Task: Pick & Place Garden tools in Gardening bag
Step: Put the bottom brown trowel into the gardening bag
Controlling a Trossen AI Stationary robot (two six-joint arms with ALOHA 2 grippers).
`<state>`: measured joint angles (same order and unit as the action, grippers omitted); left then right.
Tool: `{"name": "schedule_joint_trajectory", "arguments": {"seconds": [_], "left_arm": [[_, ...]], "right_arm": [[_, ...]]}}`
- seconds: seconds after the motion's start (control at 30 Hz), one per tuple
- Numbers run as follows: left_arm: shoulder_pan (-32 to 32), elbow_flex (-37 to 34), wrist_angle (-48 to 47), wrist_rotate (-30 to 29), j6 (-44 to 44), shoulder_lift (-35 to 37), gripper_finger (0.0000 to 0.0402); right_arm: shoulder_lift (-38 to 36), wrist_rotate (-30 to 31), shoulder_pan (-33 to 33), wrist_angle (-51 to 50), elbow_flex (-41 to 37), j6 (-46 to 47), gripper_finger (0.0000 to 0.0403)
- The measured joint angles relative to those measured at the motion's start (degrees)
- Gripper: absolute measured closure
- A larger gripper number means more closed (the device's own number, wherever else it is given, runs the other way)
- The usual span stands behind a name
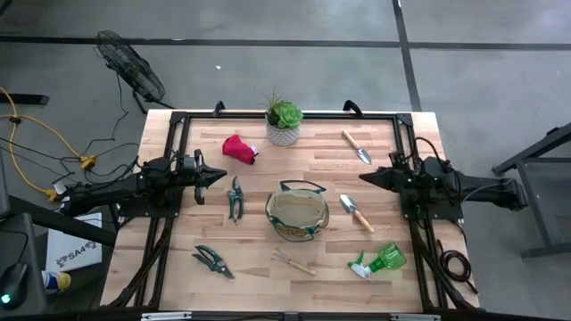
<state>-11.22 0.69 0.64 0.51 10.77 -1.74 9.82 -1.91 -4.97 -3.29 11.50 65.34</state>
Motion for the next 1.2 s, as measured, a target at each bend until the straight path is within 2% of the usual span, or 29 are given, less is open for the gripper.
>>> {"name": "schedule_joint_trajectory", "arguments": {"seconds": [0.33, 0.7, 0.93, 1.2], "left_arm": [[0.0, 0.0, 0.0, 0.0, 0.0, 0.0, 0.0402], [0.0, 0.0, 0.0, 0.0, 0.0, 0.0, 0.0402], [0.0, 0.0, 0.0, 0.0, 0.0, 0.0, 0.0402], [0.0, 0.0, 0.0, 0.0, 0.0, 0.0, 0.0402]], "right_arm": [[20.3, 0.5, 3.4, -26.0, 20.4, 10.4, 0.019], [44.1, -3.1, 16.1, -48.7, 37.4, 24.5, 0.019], [56.8, -6.1, 23.9, -55.1, 41.0, 32.4, 0.019], [68.1, -7.0, 27.9, -56.5, 41.0, 30.3, 0.019]]}}
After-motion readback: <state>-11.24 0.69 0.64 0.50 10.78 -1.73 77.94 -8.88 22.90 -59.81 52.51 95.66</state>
